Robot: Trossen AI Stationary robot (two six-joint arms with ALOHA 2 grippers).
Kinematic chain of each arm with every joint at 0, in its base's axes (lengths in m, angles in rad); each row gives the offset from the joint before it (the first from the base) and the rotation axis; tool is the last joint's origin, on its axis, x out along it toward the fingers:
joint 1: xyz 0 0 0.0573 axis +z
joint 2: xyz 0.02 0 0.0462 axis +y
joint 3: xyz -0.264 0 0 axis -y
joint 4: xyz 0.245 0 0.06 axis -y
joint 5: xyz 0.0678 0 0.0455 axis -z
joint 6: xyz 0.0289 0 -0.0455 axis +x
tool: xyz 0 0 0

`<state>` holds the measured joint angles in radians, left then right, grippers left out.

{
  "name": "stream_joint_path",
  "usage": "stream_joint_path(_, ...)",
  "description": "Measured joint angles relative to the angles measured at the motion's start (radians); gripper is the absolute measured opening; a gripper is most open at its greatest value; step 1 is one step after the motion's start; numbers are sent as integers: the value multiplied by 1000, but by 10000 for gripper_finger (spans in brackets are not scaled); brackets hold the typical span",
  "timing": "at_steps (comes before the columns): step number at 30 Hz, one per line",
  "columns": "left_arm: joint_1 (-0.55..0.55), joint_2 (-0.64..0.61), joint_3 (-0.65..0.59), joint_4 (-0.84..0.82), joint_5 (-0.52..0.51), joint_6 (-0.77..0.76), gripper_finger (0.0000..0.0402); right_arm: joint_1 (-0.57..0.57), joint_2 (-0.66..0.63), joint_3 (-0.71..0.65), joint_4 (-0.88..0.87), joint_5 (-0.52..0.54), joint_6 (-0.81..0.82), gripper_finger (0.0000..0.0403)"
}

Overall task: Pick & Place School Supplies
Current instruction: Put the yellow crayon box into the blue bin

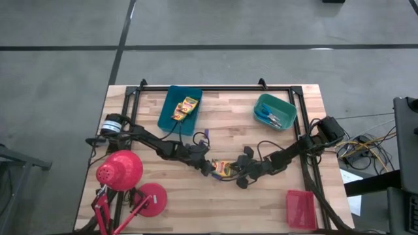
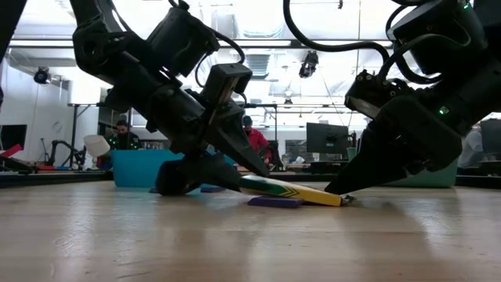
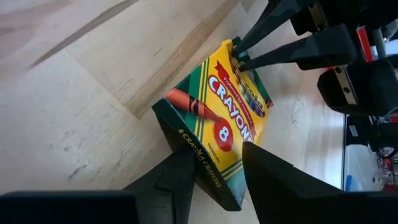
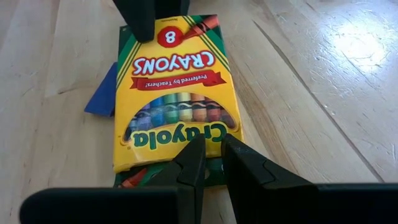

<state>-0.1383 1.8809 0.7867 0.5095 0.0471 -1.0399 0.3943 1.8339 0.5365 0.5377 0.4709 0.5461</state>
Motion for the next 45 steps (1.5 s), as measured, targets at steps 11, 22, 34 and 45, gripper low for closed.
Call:
stream_joint_path(11,9,1,-6,11,21,62,138,0,0,0,0,0,0,52)
stream_joint_path(22,10,1,-7,6,20,72,68,0,0,0,0,0,0,52)
stream_joint_path(34,10,0,-7,6,20,70,58,2,-28,0,-9,-3,-49,52)
stream_joint_path(45,10,1,-7,18,21,70,51,20,-220,-4,-179,-4,-103,52)
